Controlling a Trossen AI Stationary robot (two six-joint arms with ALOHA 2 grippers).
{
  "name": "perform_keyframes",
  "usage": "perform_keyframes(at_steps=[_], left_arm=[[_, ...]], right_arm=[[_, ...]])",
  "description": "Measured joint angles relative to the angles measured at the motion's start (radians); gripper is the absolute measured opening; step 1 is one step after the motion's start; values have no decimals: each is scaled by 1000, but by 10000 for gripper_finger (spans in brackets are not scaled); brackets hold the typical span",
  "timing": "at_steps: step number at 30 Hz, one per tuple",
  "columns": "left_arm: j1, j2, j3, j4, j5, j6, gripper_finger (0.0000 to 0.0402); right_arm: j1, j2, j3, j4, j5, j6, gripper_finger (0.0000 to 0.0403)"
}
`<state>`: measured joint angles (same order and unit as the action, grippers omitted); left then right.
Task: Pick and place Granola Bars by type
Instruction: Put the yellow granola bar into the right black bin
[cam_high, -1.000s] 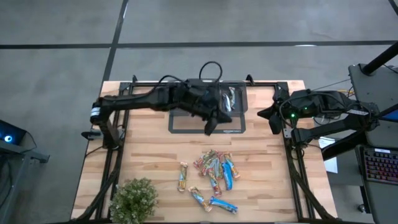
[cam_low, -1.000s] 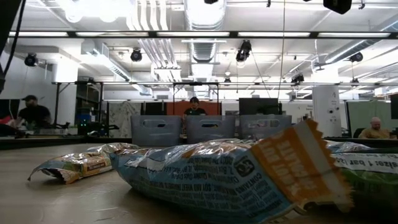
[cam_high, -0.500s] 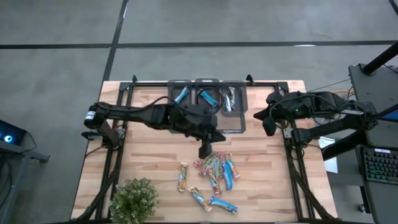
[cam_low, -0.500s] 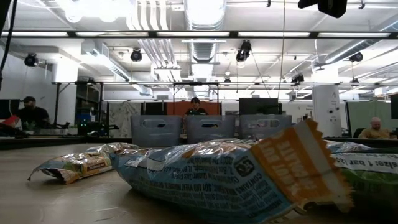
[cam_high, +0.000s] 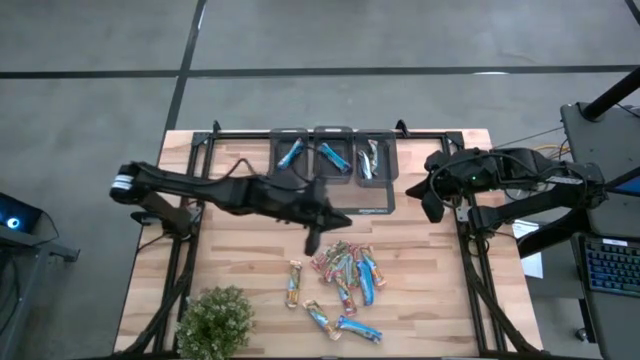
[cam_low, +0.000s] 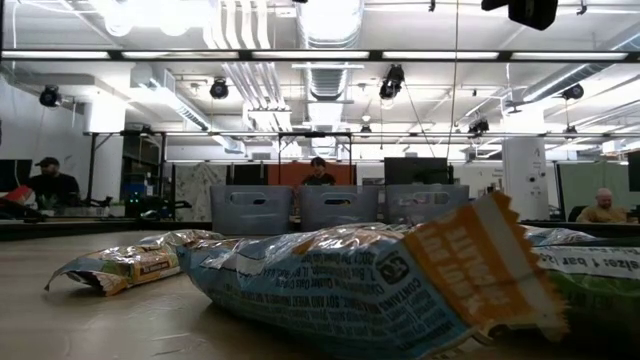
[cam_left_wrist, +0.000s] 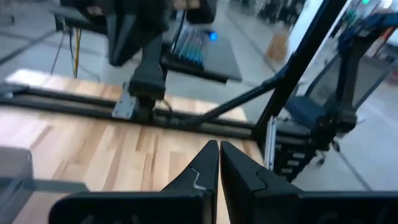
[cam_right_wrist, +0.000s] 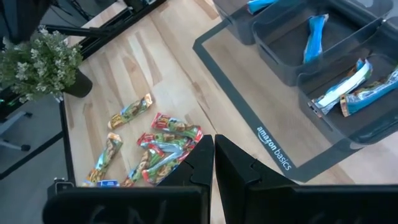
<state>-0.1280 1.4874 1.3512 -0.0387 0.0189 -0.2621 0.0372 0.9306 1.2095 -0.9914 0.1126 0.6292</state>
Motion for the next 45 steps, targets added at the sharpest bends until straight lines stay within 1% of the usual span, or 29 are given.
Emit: perform_keyframes(at_steps=[4,9,14,18,22,28,45], left_arm=[[1,-125,-141,50,-42,4,0],[1,-275,-272,47,-114,4,0],[2,-389,-355,49,-133,5,0],[2,-440,-393,58,-134,7,0],[2,-459,-416,65,-136,10,0],[2,-455,-422,64,-137,34,0],[2,-454,-422,64,-137,36,0]], right_arm=[[0,9,0,2,-9,0,9],[0,33,0,4,-9,14,9],[0,62,0,6,-19,40,9],[0,89,0,6,-28,71,9],[0,124,0,6,-64,82,9],[13,185,0,9,-98,127,9],[134,349,0,20,-85,400,9]])
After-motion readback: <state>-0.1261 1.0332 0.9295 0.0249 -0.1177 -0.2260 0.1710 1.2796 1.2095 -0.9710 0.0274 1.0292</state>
